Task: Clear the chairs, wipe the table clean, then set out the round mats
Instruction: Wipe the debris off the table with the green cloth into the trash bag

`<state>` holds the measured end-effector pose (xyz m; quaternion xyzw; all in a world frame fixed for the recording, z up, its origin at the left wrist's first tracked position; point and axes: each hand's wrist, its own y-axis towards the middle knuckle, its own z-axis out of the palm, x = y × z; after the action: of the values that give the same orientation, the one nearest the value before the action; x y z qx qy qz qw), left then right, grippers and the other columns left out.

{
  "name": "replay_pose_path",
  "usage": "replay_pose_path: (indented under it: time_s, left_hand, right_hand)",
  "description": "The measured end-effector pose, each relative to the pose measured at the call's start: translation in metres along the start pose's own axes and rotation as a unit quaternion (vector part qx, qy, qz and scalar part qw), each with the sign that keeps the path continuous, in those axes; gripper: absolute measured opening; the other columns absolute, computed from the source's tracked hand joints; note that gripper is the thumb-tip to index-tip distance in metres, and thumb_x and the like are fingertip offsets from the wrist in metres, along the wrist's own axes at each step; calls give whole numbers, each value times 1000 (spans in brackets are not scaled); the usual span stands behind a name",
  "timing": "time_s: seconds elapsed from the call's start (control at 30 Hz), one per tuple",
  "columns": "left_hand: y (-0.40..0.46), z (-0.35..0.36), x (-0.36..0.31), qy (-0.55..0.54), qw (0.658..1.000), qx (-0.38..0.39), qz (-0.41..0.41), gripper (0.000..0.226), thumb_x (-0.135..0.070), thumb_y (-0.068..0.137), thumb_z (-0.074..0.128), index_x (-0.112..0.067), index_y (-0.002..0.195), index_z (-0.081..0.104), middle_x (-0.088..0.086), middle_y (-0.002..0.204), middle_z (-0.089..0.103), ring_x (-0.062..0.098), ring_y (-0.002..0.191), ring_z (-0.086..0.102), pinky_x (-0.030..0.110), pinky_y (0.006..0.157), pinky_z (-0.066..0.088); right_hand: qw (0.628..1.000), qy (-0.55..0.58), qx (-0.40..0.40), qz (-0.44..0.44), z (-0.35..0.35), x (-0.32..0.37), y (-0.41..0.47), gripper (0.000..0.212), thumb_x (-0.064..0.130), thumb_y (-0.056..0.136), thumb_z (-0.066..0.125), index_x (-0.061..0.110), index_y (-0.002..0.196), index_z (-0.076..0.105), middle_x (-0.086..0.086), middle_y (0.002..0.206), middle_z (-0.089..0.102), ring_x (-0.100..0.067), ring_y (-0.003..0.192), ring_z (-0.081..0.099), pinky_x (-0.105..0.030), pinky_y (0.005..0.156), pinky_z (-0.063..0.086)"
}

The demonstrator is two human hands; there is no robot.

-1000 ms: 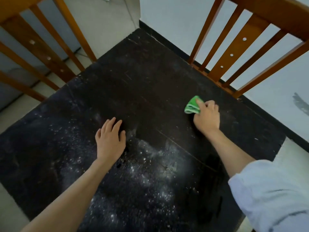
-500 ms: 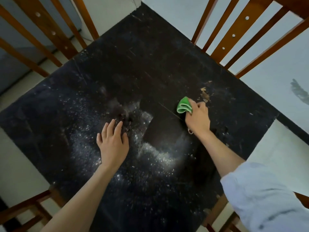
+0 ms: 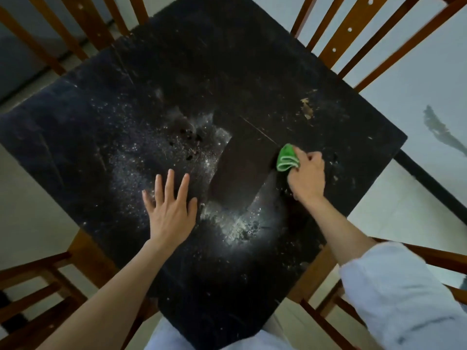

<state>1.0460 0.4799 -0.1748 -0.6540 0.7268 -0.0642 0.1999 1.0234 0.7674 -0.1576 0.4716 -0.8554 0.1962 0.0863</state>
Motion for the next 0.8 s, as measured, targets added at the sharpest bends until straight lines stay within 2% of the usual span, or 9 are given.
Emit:
replay_pose_path:
  time_s: [0.07,0.13,0.27,0.33,0.5,0.57,0.63,0.7,0.8]
  left_hand:
    - [-7,3,4,-3,1000,1,-1,61,-43,97,29,-28,150,4,6,158,-6,28,144,-14,56,112,-7]
    - [-16,7,9,-2,1000,0,0,60,-43,97,30,-27,150,6,5,159,-5,28,144,-14,56,112,-7]
    - [-27,12,10,-14,1000,12,-9,59,-42,97,29,-26,150,7,5,159,-5,27,144,-13,56,113,-5]
    - [-29,11,8,-18,1000,18,1,59,-41,98,28,-27,150,6,4,159,-6,26,144,-13,56,113,-5]
    - [-32,14,8,-5,999,31,21,57,-41,98,27,-27,150,6,5,158,-6,27,144,-13,56,114,-4]
    - [-36,16,10,-1,999,36,27,57,-41,98,27,-26,150,7,6,158,-6,28,144,-13,55,114,-3]
    - [-39,16,13,2,999,38,38,57,-40,98,28,-26,150,8,7,158,-5,27,144,-12,54,114,-3]
    - [-39,16,16,6,998,41,44,57,-39,98,28,-25,150,8,7,158,-4,27,145,-11,53,115,-2]
    - [-39,13,18,4,999,27,46,55,-35,99,30,-23,149,13,7,158,2,26,145,-6,52,116,1]
  right_hand:
    - [998,-51,-6,31,6,0,-4,57,9,82,46,25,136,41,-15,122,40,-37,112,39,-45,92,37]
    - [995,-91,13,-48,24,20,-38,60,9,78,48,26,135,43,-13,120,42,-36,109,41,-43,87,37]
    - [953,23,238,-185,52,61,-124,58,9,82,44,32,135,41,-2,114,40,-21,107,39,-36,84,39]
    - [963,96,205,-144,45,54,-131,55,9,83,44,30,133,46,-1,112,42,-20,107,43,-34,83,42]
    - [989,112,-46,80,6,-24,-98,48,9,88,43,22,134,45,-9,120,41,-26,109,46,-32,86,40]
    - [975,91,-55,197,2,-48,-96,46,12,91,42,23,136,42,-14,127,37,-33,115,41,-41,96,41]
    - [971,37,-31,236,13,-38,-106,50,14,90,43,26,138,37,-16,130,35,-37,118,36,-48,100,36]
    - [987,-4,-2,158,35,-3,-126,56,12,86,47,29,138,36,-13,125,36,-35,115,35,-47,96,34]
    - [987,94,129,-18,64,55,-170,60,5,82,45,29,137,40,-5,112,38,-27,110,39,-39,93,37]
